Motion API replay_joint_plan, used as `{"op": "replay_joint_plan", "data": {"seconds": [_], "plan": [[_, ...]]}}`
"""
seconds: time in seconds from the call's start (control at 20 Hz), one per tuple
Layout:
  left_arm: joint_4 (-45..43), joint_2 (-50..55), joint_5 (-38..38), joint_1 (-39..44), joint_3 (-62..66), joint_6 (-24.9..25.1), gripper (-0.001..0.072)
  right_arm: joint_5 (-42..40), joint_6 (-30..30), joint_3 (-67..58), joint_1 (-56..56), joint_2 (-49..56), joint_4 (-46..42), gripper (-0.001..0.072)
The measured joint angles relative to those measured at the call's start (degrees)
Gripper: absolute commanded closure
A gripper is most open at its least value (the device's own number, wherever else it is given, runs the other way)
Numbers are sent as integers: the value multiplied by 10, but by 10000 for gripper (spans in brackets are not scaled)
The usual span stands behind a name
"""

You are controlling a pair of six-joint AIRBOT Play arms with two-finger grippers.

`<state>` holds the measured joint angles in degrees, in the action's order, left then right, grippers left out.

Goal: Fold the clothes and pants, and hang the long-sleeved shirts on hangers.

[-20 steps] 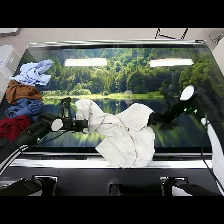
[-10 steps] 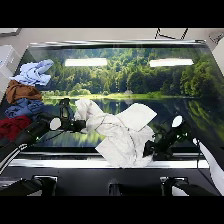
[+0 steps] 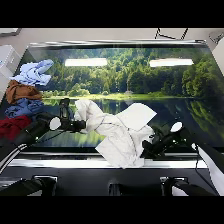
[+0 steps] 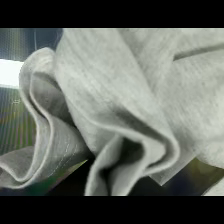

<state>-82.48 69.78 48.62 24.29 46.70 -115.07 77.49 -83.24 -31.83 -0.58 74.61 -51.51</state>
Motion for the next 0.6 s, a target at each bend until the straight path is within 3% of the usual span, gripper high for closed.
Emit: {"op": "replay_joint_plan", "data": {"seconds": [0.15,0.3,0.6], "plan": [[-12,-29,8,-14,37,45,685,-2,3,-66,6,-33,-1,668],[-61,-83,28,-47,118,70,685,-25,-17,-214,40,-94,-23,667],[-104,-228,38,-117,316,68,685,-118,-49,-532,122,-229,-75,667]]}}
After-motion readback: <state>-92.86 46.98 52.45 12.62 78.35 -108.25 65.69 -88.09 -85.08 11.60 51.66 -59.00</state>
